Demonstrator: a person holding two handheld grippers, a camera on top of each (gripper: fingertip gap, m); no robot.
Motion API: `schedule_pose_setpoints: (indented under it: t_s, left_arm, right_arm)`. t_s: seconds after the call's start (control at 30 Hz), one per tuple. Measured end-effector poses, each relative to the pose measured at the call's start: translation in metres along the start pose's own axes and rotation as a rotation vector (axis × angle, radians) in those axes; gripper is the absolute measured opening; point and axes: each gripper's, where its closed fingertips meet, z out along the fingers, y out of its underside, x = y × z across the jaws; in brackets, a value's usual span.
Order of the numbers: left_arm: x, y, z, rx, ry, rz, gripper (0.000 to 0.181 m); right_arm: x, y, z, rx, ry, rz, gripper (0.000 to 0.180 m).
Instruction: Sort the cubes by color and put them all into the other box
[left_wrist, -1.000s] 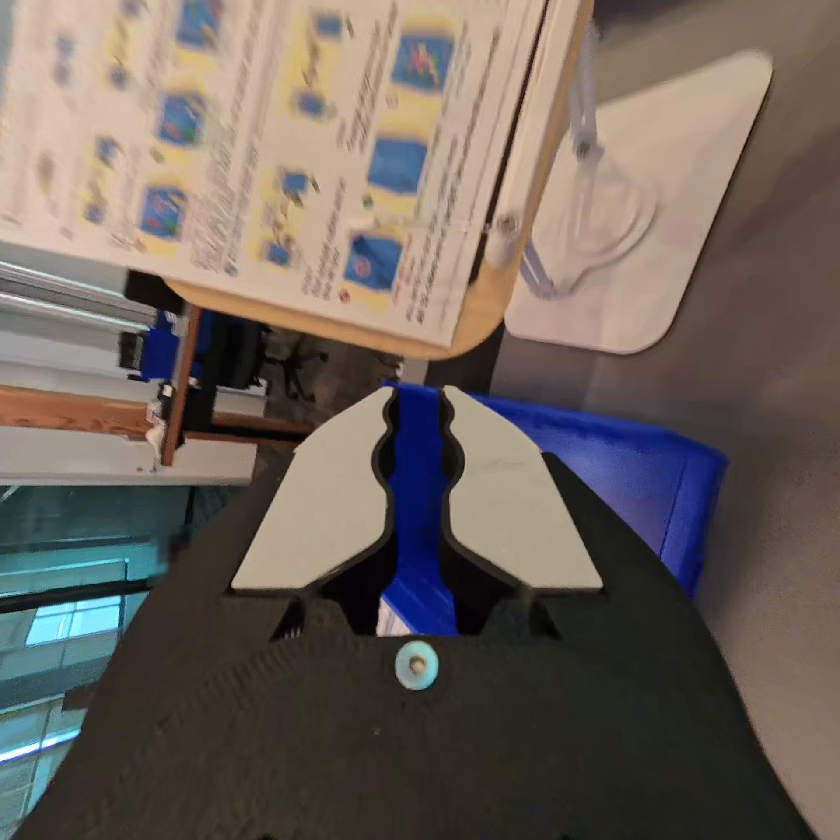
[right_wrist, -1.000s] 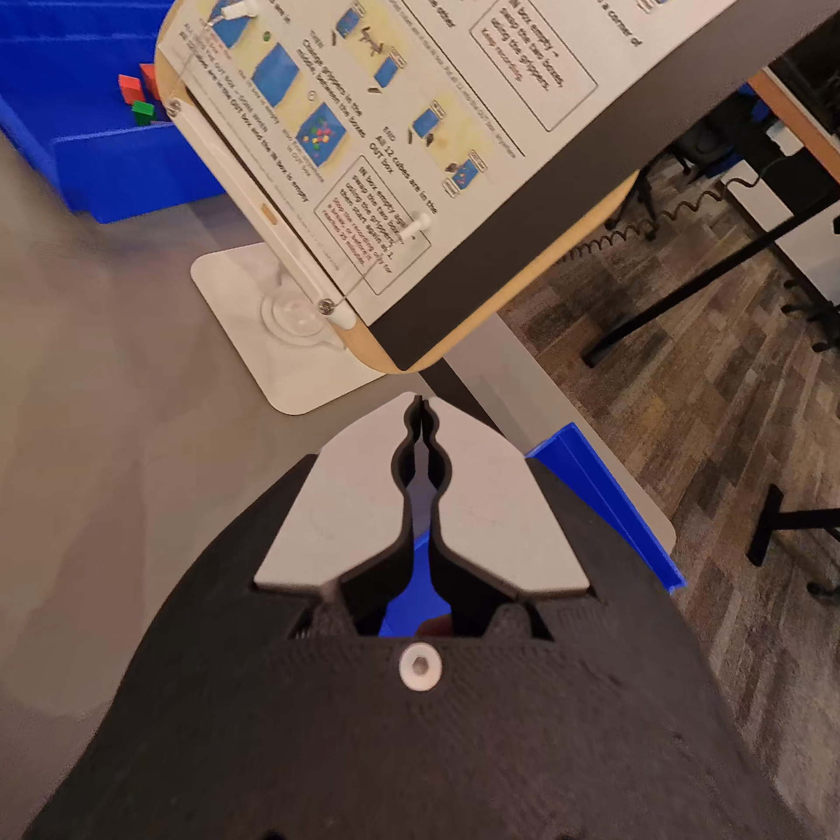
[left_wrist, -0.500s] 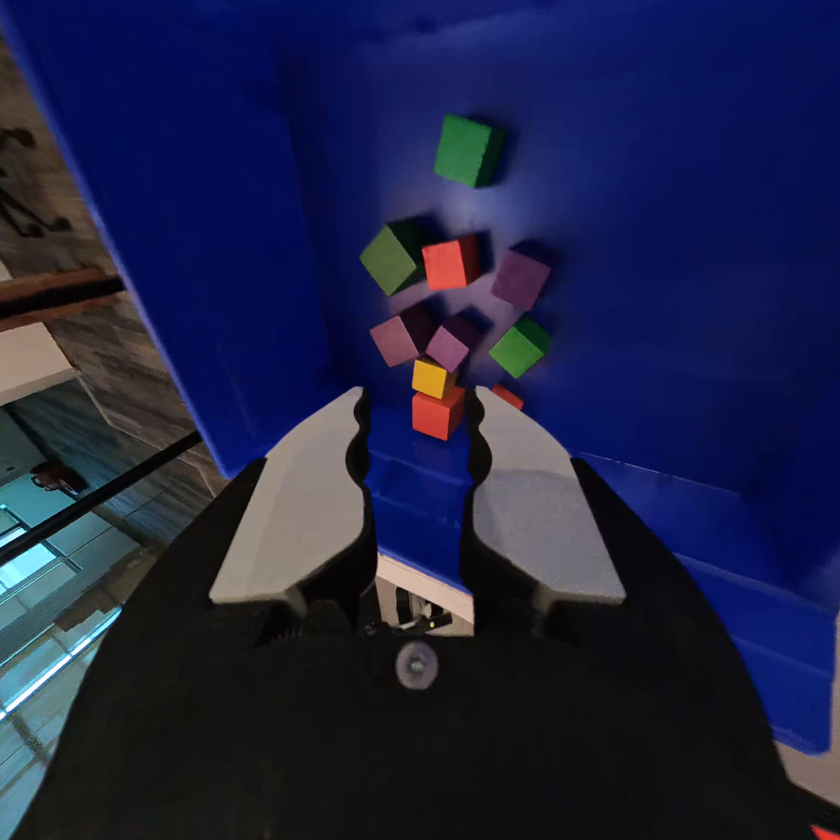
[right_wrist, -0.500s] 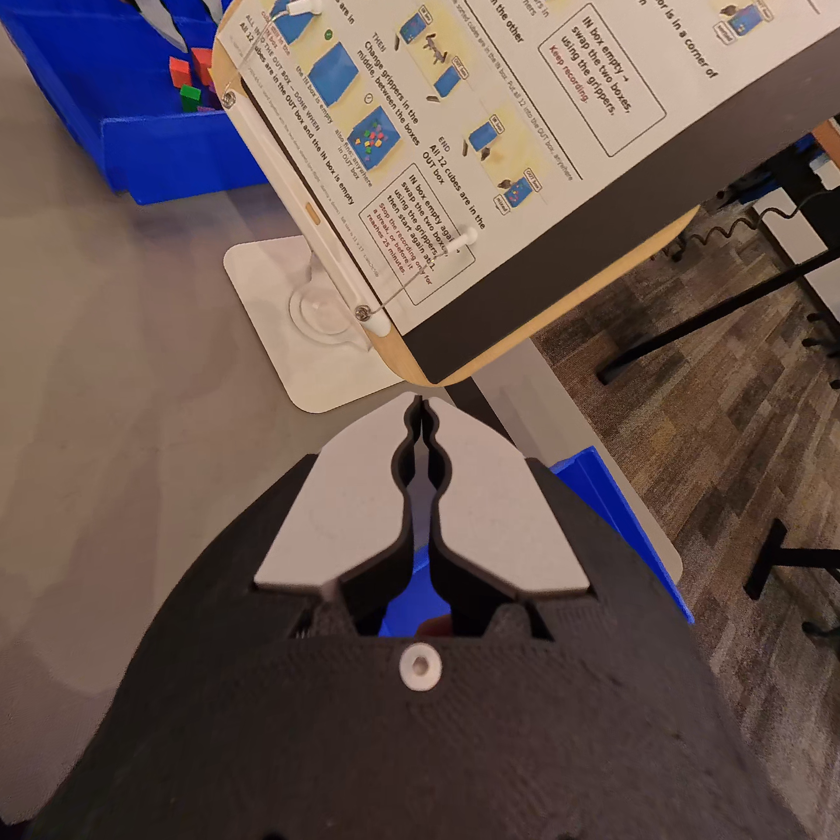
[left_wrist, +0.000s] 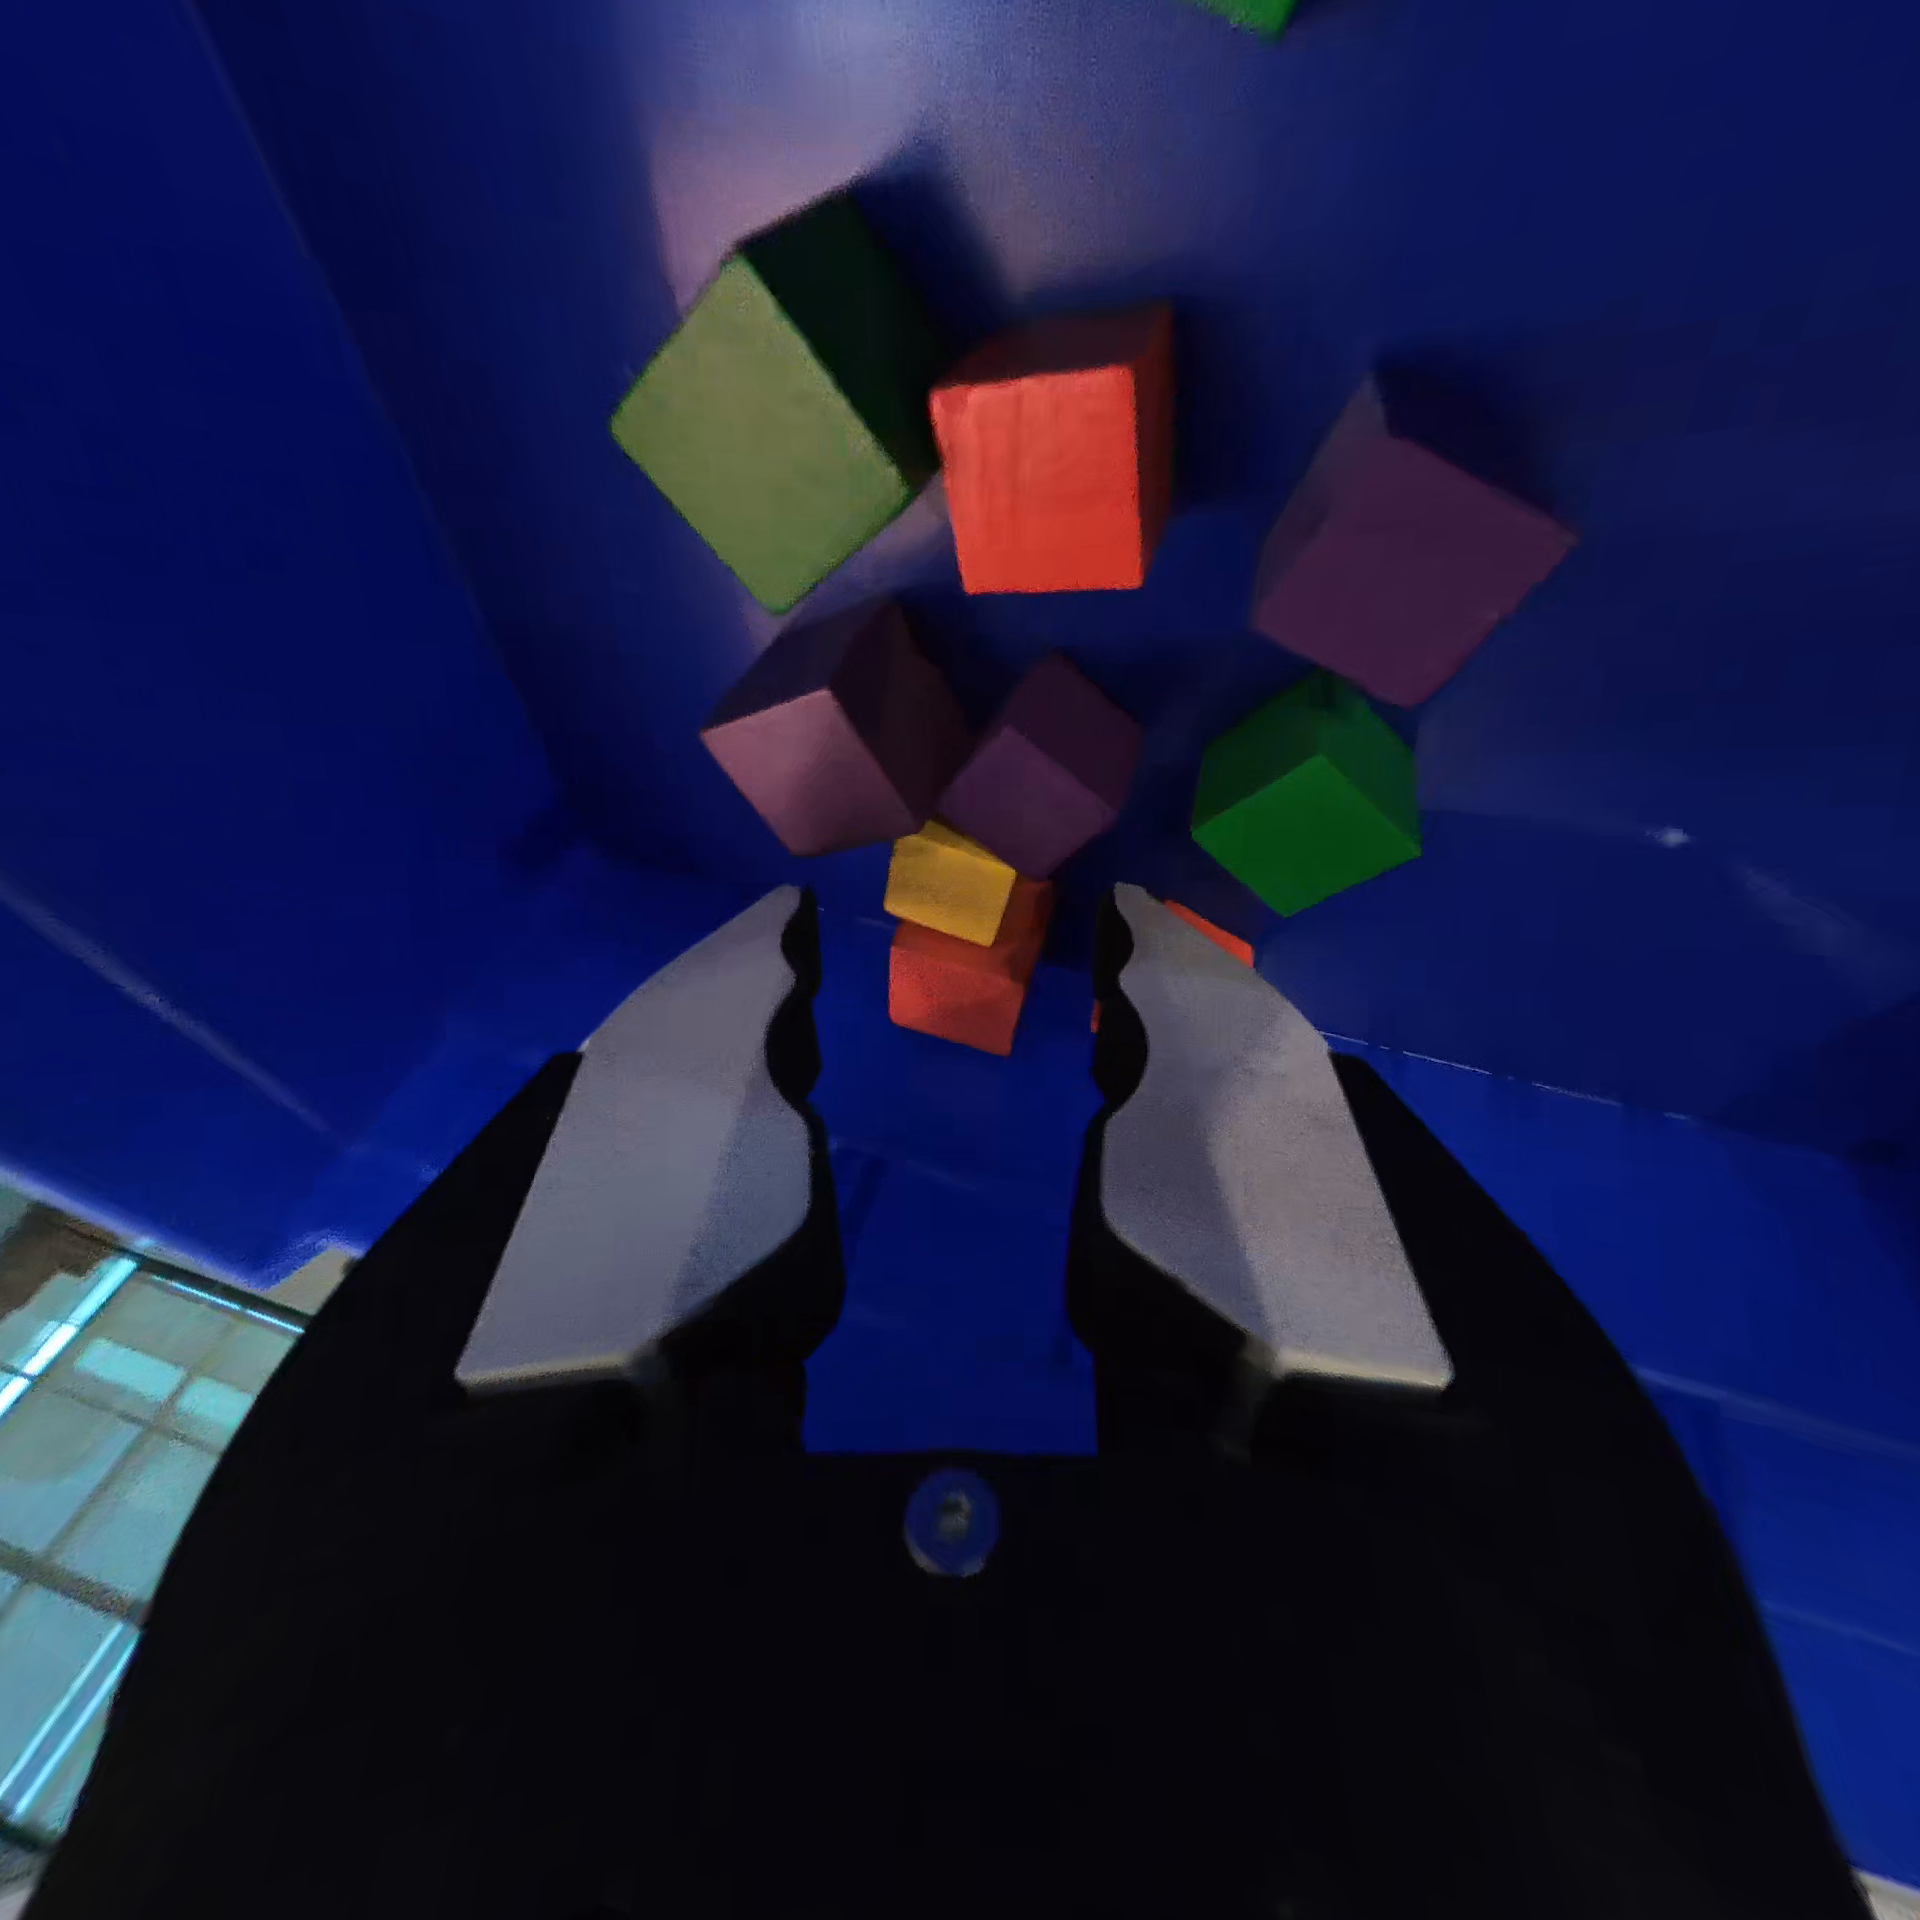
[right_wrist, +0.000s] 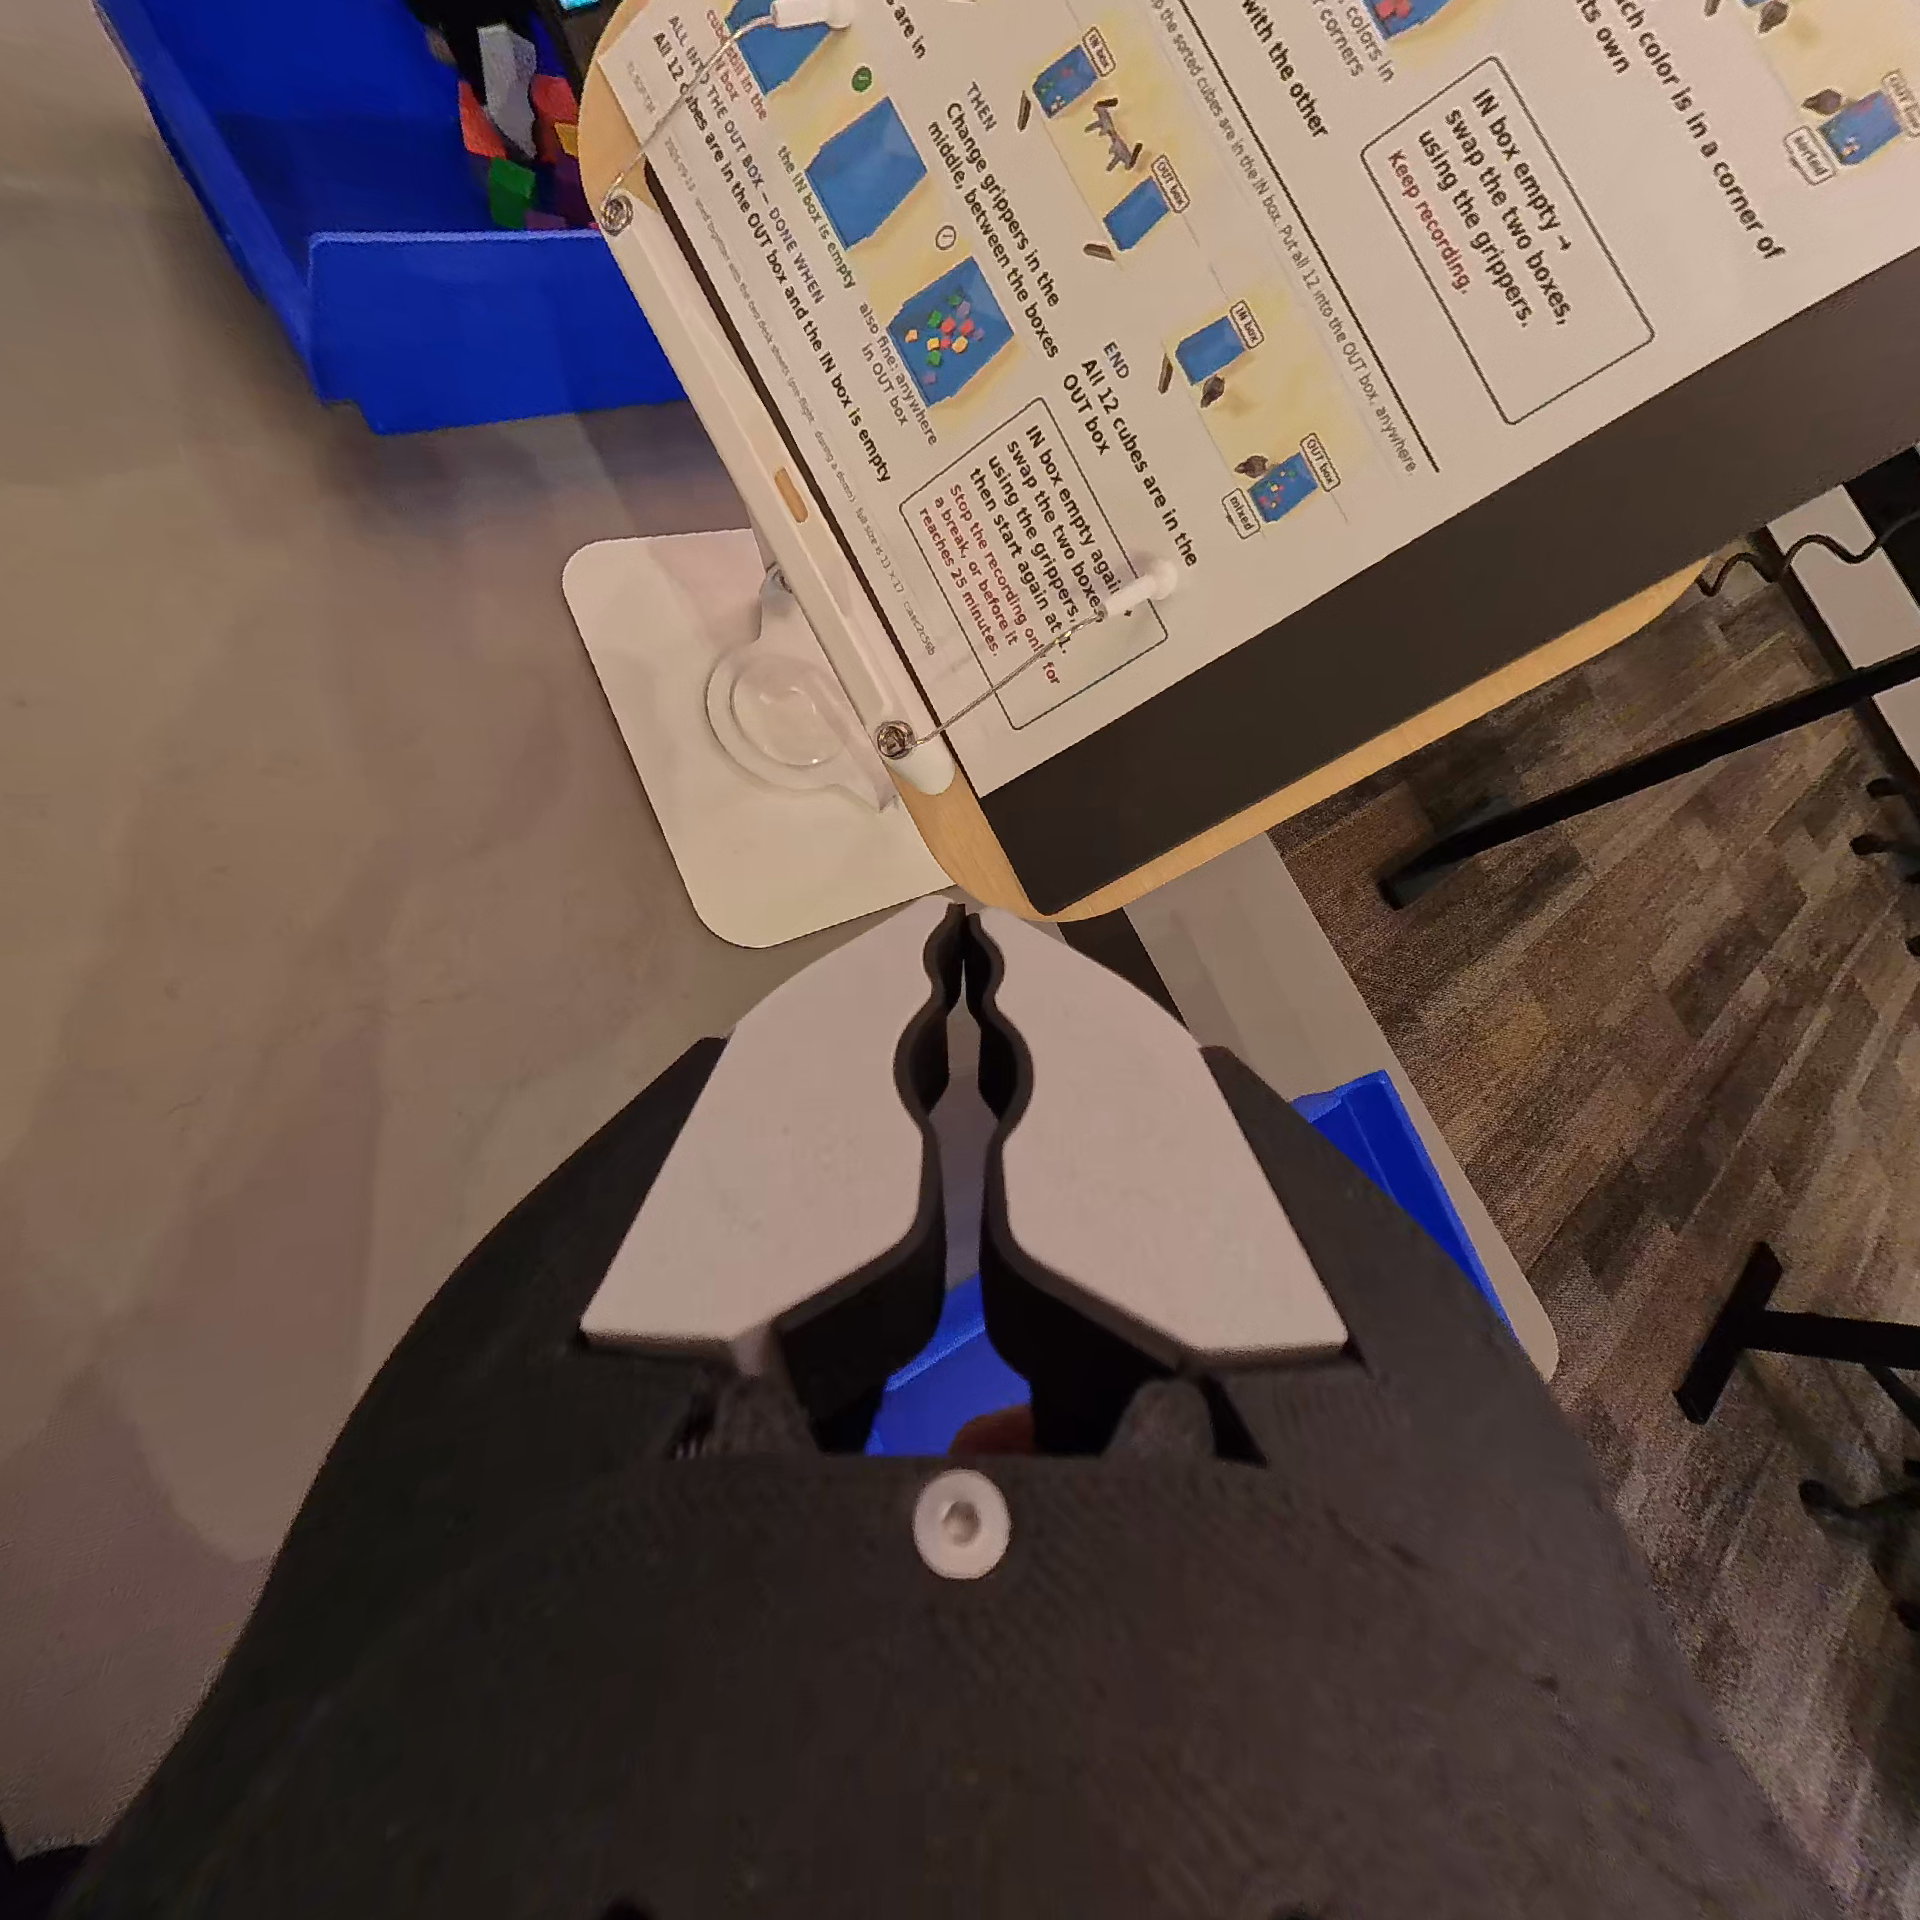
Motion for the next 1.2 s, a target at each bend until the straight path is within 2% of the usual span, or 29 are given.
schedule_pose_setpoints:
  t_s: [0.03, 0.27, 0.37, 0.63, 1.0, 1.13, 1.2]
  left_arm:
    - [0.0, 0.001, 0.004, -0.017, 0.013, -0.003, 0.051]
    - [0.003, 0.001, 0.007, -0.055, 0.087, 0.003, 0.04]
    - [0.008, 0.001, 0.008, -0.062, 0.142, -0.018, 0.027]
    - [0.008, -0.004, -0.003, 0.02, 0.101, -0.064, 0.026]
    - [0.012, 0.003, -0.08, 0.294, -0.207, -0.176, 0.025]
    - [0.019, 0.002, -0.128, 0.442, -0.359, -0.223, 0.025]
    - [0.027, -0.009, -0.162, 0.556, -0.434, -0.233, 0.025]
  right_arm:
    - [0.0, 0.0, 0.001, -0.002, -0.003, -0.002, 0.0]
    - [-0.001, 0.0, 0.003, -0.006, -0.007, -0.008, 0.0]
    - [-0.001, -0.001, 0.002, -0.001, -0.005, -0.01, 0.0]
    - [-0.002, -0.003, -0.003, 0.015, -0.008, -0.013, 0.0]
    - [-0.015, -0.021, -0.015, 0.095, -0.027, -0.044, 0.0]
    - [-0.031, -0.041, -0.019, 0.182, -0.061, -0.07, 0.0]
    - [-0.048, -0.06, -0.022, 0.287, -0.154, -0.058, 0.0]
